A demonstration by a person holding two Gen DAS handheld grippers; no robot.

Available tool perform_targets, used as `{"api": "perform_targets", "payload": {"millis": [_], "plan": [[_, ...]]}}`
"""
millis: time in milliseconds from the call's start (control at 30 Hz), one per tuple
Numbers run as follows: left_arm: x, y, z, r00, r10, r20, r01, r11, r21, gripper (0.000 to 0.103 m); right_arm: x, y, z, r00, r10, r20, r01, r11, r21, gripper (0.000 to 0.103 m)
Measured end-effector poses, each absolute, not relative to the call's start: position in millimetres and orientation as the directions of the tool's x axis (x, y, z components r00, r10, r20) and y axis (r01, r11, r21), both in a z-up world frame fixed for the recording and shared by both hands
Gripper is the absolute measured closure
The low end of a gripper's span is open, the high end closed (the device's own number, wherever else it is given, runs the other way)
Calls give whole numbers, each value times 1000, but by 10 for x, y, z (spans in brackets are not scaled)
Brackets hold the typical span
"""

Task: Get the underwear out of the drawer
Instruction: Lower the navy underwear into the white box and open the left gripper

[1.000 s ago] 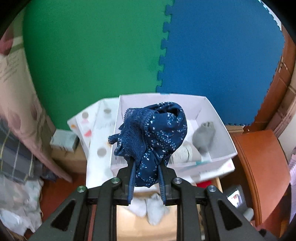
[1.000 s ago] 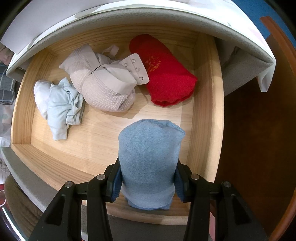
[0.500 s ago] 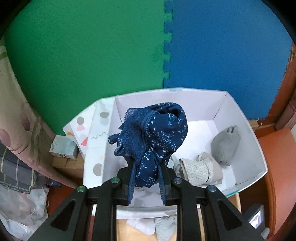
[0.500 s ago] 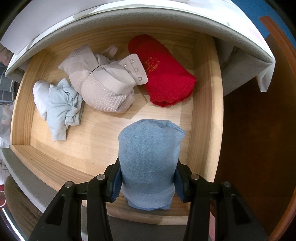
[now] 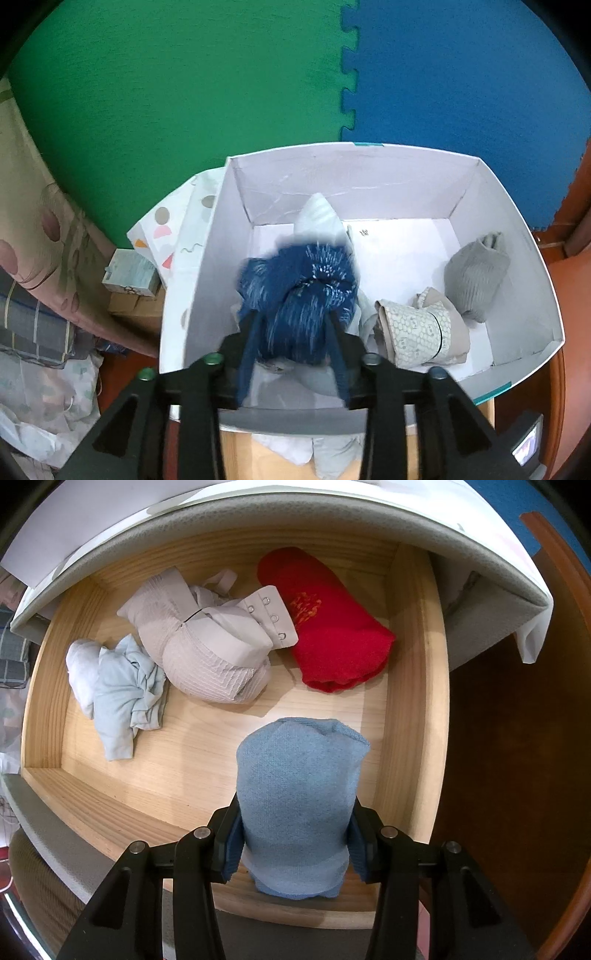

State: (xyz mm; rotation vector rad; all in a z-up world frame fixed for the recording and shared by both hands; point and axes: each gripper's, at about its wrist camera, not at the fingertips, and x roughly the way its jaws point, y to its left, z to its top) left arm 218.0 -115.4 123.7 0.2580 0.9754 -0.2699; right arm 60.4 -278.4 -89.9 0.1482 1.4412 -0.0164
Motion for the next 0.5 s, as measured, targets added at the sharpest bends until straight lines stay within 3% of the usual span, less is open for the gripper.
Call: {"api": "perform_targets", "payload": {"millis": [500], "plan": [[1852, -851, 1610, 590, -104, -801, 361, 921, 146, 60, 616, -2665, -946, 130, 46, -990, 86, 995, 58, 59]]}}
